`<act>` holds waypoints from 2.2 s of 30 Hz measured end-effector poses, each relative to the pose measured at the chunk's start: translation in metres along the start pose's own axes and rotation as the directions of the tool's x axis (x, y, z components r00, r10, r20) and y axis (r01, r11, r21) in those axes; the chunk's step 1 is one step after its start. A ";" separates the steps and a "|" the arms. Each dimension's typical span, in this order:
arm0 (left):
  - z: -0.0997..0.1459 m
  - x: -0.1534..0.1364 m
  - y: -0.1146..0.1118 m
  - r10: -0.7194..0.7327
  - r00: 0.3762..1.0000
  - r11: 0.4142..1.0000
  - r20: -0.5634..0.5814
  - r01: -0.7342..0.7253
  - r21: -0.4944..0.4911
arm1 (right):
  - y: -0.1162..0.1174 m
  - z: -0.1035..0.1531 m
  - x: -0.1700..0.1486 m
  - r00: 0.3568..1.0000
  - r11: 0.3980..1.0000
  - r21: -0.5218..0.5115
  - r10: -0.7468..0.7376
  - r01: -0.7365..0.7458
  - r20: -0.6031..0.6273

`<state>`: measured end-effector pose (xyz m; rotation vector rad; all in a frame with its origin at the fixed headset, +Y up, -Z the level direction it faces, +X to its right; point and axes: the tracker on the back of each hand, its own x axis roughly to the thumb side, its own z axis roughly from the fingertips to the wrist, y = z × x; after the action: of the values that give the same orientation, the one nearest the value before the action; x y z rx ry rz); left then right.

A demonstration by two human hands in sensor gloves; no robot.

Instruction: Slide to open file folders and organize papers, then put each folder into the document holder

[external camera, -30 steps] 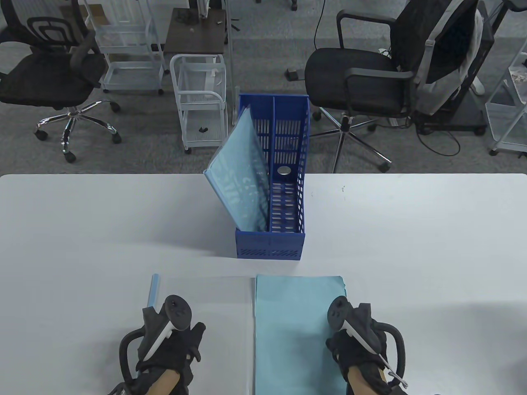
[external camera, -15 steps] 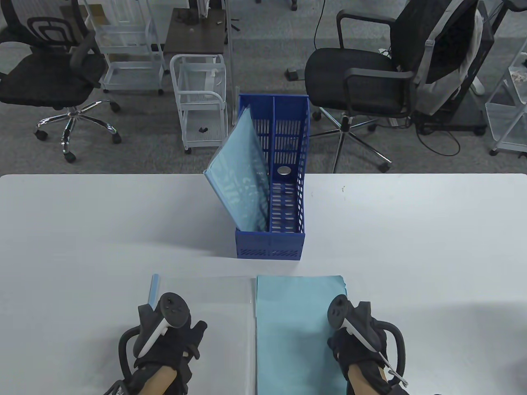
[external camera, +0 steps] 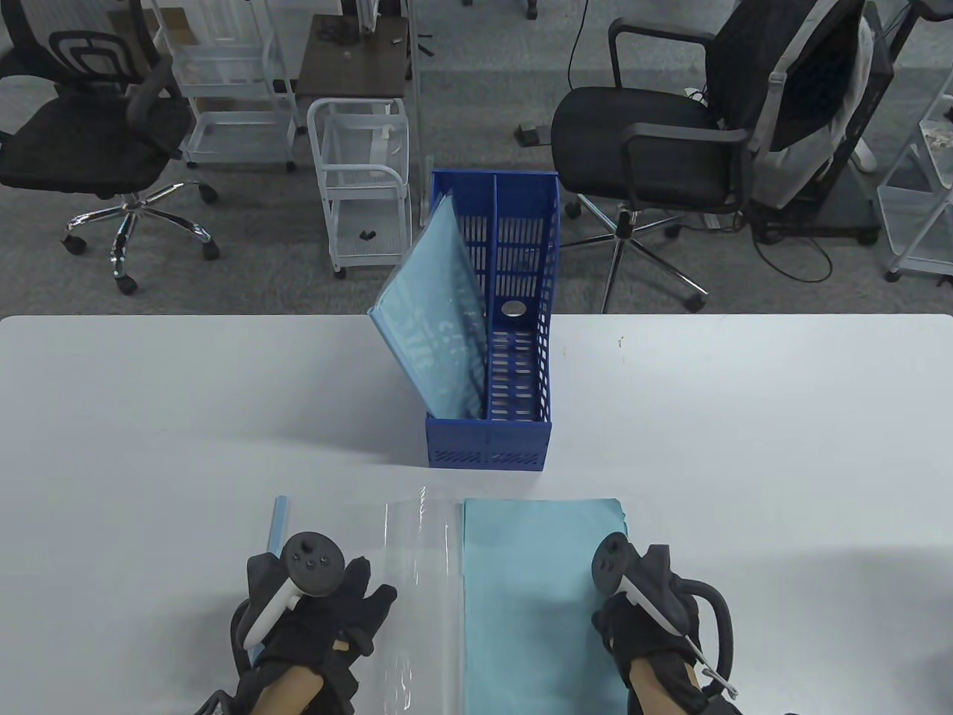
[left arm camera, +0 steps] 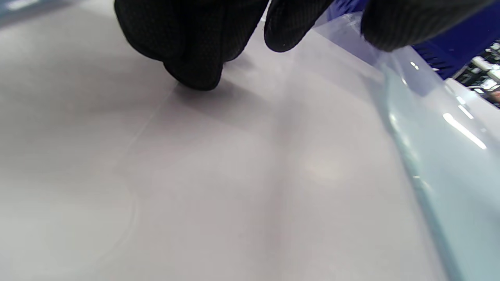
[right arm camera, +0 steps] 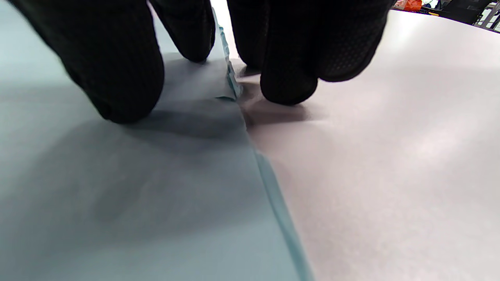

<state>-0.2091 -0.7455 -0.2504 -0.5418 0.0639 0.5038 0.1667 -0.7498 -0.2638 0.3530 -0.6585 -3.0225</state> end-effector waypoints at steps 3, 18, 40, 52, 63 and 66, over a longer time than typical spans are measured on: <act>-0.001 0.005 -0.006 0.073 0.996 0.996 0.060 -0.070 -0.054 | 0.000 0.000 0.000 1.000 1.000 -0.001 0.002 -0.002 0.001; -0.026 0.035 -0.059 0.585 0.771 0.775 0.250 -0.442 -0.452 | -0.001 -0.001 0.001 1.000 1.000 -0.010 0.011 -0.011 0.011; -0.018 0.110 -0.070 -0.219 0.975 0.975 -0.026 0.220 0.040 | -0.009 -0.022 -0.068 0.817 0.819 0.169 -0.568 0.549 0.099; -0.033 0.145 -0.083 -0.288 0.939 0.953 -0.190 0.301 0.041 | -0.009 -0.020 -0.063 0.830 0.836 0.154 -0.545 0.527 0.117; -0.035 0.128 -0.080 -0.087 0.976 0.981 -0.200 0.118 0.151 | -0.009 -0.020 -0.062 0.836 0.842 0.152 -0.536 0.518 0.121; -0.035 0.123 -0.080 -0.049 0.982 0.981 -0.184 0.083 0.177 | -0.010 -0.020 -0.062 0.839 0.845 0.151 -0.531 0.513 0.122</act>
<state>-0.0605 -0.7677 -0.2650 -0.4048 0.2610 0.3784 0.2317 -0.7446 -0.2721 0.3451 -0.8739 -3.5760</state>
